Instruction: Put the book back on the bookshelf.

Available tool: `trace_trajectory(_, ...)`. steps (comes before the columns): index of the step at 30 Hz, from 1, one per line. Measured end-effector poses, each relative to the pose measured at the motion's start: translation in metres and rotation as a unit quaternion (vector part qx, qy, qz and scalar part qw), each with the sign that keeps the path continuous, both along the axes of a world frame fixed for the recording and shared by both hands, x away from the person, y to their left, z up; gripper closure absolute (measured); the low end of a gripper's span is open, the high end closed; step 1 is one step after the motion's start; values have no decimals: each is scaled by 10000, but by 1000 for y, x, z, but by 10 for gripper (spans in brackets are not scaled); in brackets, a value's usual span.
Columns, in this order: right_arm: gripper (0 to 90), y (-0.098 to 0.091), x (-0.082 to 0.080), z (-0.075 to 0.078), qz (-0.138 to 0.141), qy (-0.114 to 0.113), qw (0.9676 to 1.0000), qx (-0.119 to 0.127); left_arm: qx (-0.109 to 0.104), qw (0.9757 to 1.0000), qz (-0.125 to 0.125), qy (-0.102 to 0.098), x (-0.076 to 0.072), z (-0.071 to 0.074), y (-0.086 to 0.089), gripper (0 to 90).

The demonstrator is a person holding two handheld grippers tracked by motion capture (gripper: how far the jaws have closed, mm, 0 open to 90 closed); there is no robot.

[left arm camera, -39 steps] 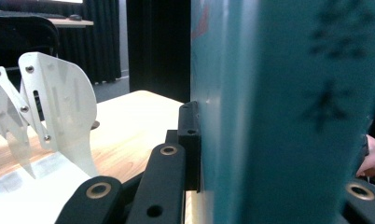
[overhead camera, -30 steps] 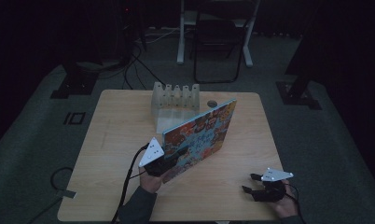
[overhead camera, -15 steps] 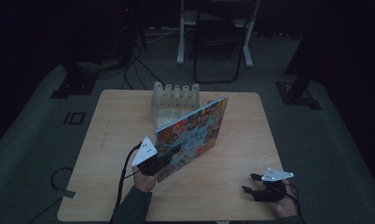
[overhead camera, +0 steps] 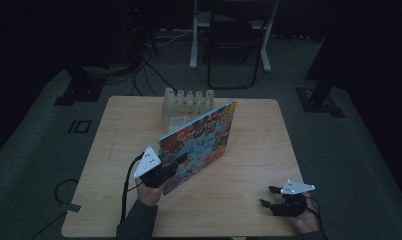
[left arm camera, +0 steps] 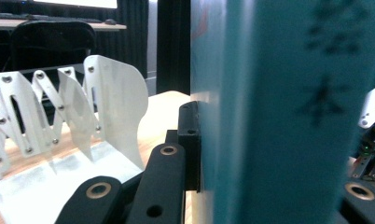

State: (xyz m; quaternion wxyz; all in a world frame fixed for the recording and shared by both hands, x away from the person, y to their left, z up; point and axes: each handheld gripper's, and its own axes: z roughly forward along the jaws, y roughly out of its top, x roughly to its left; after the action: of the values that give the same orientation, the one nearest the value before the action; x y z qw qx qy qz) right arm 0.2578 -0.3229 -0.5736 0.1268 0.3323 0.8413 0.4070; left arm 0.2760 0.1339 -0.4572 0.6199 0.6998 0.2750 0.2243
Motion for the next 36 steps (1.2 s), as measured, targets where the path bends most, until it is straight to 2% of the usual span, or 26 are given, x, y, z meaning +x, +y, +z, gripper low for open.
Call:
trace_trajectory(22,314,0,0,0,9,10,10000,16,-43,9995,326,-35,-3,4,23,813)
trace_trajectory(36,312,0,0,0,20,10,10000,15,-66,9982,596,-80,-4,6,38,813)
